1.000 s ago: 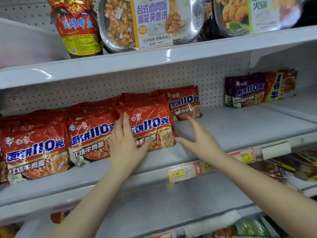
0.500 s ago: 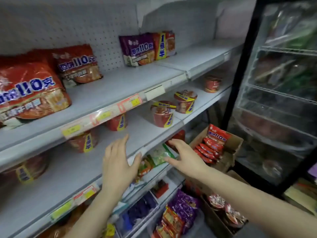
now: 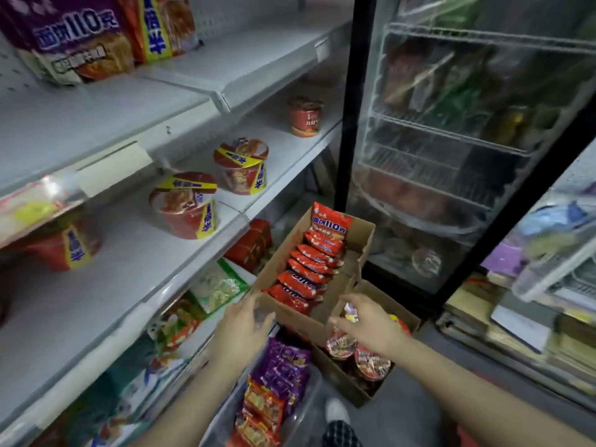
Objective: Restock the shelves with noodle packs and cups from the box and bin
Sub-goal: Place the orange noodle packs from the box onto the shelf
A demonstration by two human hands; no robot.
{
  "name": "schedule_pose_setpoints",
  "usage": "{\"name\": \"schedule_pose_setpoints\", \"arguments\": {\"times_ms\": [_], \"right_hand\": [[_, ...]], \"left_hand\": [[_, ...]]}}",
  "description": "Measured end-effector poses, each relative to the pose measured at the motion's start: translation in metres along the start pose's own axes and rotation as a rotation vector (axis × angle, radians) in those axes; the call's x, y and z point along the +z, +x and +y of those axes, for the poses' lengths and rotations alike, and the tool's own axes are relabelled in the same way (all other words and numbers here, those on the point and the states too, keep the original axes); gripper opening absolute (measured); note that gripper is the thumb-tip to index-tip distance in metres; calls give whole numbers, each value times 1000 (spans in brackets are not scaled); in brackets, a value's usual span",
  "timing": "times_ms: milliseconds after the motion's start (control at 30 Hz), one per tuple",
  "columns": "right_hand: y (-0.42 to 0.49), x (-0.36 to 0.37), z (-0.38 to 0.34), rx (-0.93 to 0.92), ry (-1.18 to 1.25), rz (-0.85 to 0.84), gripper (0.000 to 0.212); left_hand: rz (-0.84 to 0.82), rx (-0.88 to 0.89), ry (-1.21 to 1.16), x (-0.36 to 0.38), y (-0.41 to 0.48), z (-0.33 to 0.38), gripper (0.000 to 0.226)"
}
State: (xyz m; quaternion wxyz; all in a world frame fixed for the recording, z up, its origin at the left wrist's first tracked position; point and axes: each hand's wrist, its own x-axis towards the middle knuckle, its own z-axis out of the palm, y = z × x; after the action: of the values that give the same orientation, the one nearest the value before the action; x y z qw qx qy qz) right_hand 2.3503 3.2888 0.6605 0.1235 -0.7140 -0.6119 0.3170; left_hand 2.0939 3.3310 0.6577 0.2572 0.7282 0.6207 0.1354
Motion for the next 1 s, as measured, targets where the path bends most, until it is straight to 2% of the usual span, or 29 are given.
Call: {"name": "schedule_pose_setpoints", "arguments": {"times_ms": [233,333,433,567,633,733,867,1000], "right_hand": [[127,6,42,8,27,-181,48],[180,25,57,-24,24,-315,41],[221,48,70,-21,-3,-428,43],[260,96,81,-55,-25,-545,40],[275,125,84,-81,-77,-592,31],[288,160,87,-88,-133,-612,16],[301,196,87,-55,-213,-607,17],[309,204,85,-45,-273,-533,17]], "left_hand": [[-170,-185,-96,74,106,-4,24],[-191,-363,-109,104,145,-15,31],[-232,-416,-146,129,171,-26,39],[-237,-457,-173,158,188,-39,29],[-212,-495,-213,170,189,-48,23],[-165,-506,-237,179,185,-55,25],[-96,-480,-275,183,176,-64,34],[-89,-542,-274,183,170,-72,35]]}}
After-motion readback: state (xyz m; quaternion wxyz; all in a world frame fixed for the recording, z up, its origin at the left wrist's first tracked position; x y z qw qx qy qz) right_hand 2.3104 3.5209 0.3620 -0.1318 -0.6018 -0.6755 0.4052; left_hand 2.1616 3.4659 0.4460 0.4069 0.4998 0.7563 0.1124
